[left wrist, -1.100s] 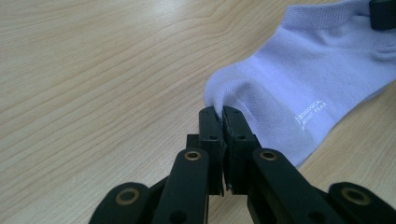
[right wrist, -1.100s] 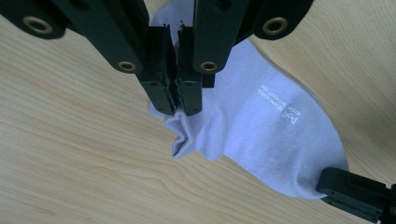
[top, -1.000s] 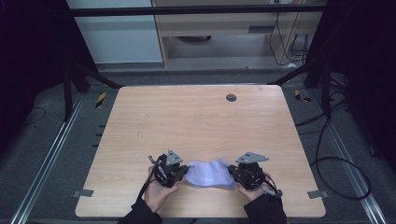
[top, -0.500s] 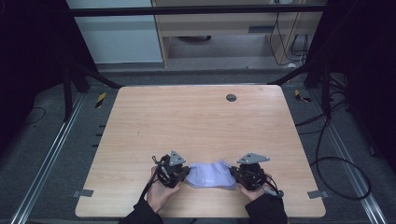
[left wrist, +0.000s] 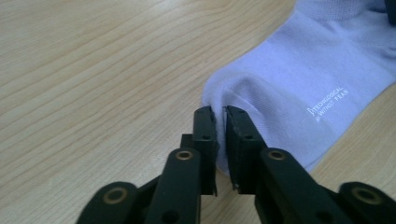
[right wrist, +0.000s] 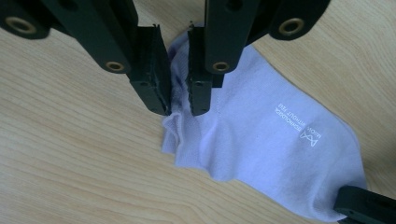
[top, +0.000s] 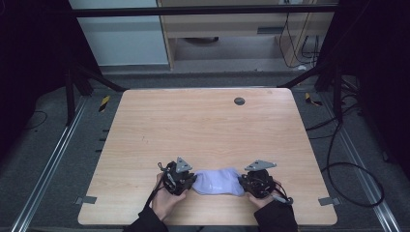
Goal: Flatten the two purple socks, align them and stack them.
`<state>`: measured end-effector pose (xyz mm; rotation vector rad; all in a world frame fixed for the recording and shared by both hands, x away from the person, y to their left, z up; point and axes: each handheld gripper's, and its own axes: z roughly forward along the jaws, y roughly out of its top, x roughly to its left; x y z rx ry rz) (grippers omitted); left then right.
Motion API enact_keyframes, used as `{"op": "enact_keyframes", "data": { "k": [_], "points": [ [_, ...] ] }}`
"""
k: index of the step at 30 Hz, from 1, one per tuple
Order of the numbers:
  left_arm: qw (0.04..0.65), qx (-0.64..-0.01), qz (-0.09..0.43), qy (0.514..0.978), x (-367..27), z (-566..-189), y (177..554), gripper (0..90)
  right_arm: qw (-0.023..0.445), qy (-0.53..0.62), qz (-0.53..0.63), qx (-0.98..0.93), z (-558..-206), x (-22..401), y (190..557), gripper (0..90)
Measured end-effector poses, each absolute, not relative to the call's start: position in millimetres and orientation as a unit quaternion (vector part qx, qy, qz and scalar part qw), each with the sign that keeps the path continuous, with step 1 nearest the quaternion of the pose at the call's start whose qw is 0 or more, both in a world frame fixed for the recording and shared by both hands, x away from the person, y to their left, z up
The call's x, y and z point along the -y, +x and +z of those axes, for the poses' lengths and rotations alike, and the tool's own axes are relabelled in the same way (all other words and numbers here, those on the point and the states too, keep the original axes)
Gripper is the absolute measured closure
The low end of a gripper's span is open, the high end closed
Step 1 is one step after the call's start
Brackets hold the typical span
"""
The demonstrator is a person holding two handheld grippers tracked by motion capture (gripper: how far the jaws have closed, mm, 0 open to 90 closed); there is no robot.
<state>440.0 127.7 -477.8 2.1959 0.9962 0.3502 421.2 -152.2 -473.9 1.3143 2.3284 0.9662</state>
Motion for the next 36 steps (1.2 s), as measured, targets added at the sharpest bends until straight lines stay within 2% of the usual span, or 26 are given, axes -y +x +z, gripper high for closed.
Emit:
{"op": "enact_keyframes", "data": {
  "k": [6, 12, 16, 21, 31, 36],
  "points": [
    [0.384, -0.382, 0.155, 0.826, -131, -461, 438, 75.8, 0.171, 0.455, 0.363, -0.795, -466, 157, 420, 74.1],
    [0.404, -0.354, 0.156, 0.829, -113, -459, 437, 79.8, 0.172, 0.436, 0.399, -0.788, -466, 151, 424, 81.7],
    [0.390, -0.338, 0.150, 0.843, -98, -469, 440, 81.0, 0.144, 0.431, 0.405, -0.793, -476, 143, 431, 86.7],
    [0.362, -0.334, 0.144, 0.858, -93, -485, 442, 82.5, 0.136, 0.425, 0.382, -0.809, -488, 137, 436, 88.8],
    [0.363, -0.334, 0.141, 0.858, -96, -490, 441, 81.9, 0.137, 0.439, 0.351, -0.816, -495, 141, 439, 89.5],
    [0.378, -0.340, 0.145, 0.849, -106, -481, 441, 76.7, 0.140, 0.438, 0.371, -0.807, -489, 145, 438, 84.8]
  ]
}}
